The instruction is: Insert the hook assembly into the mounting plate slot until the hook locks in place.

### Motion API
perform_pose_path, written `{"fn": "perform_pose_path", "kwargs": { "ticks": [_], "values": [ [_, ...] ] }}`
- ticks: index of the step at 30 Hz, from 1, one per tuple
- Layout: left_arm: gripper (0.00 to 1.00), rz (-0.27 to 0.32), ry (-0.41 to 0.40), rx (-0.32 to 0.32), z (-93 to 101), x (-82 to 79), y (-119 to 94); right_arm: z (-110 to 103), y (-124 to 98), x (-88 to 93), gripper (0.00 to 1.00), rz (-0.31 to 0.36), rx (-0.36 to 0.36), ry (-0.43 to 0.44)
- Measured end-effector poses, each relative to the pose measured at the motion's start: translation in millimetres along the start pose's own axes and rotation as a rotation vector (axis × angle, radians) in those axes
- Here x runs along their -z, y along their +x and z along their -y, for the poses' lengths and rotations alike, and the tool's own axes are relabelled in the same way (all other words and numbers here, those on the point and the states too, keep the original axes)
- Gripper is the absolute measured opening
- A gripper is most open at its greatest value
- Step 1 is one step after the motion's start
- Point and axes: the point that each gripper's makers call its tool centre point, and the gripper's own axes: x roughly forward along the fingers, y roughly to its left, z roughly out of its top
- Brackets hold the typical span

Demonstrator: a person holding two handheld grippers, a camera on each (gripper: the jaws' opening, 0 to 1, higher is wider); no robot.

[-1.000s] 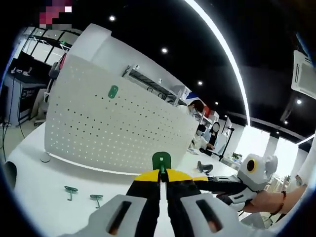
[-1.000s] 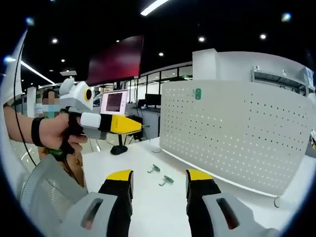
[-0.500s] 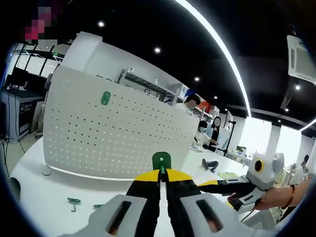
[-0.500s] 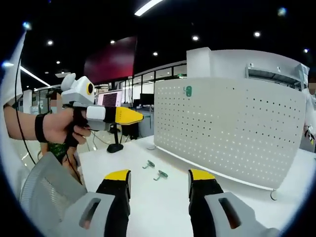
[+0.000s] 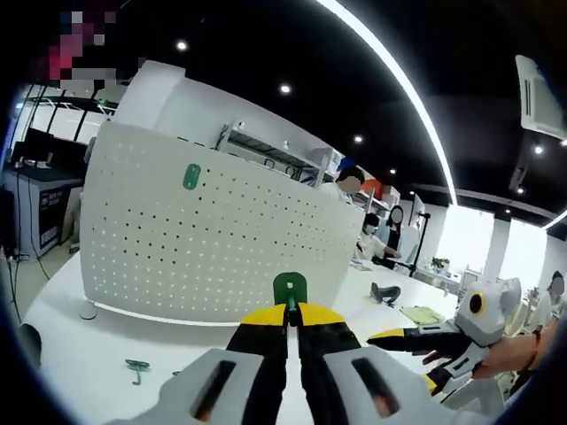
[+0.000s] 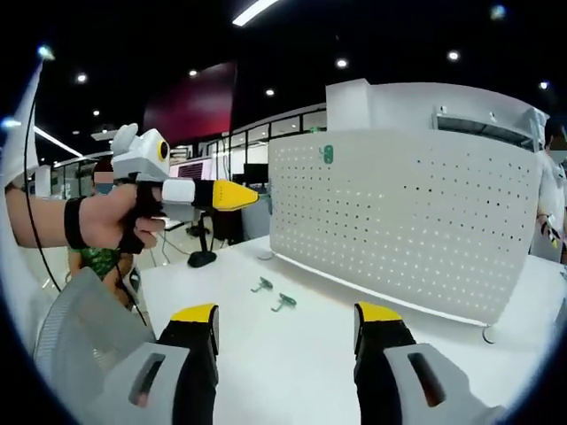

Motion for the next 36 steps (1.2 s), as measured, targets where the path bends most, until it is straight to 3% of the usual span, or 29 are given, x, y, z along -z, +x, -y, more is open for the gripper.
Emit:
{"fn": "perform_pose_path", "kwargs": {
  "ticks": [10,14,18,31,36],
  "values": [
    [0.03,0.003,0.024,-0.043,-8.9,-8.0,7,-1,-5,4.1,0.63,0.003,-0.003,0.028],
    [0.03,-0.008,0.037,-0.106,-18.0,-7.8,8,-1,-7,5.9,0.63,-0.001,-0.004,0.031],
    [0.03,-0.014,0.046,-0.123,-19.7,-8.0,11,-4,-7,6.6,0.62,-0.006,-0.019,0.040],
    [0.02,-0.006,0.109,-0.220,-30.3,-26.8,25,-4,-9,7.1,0.61,0.010,-0.024,0.056],
    [0.02,-0.011,0.133,-0.230,-33.2,-36.3,33,-3,-11,7.6,0.61,0.012,-0.018,0.058]
  ]
}}
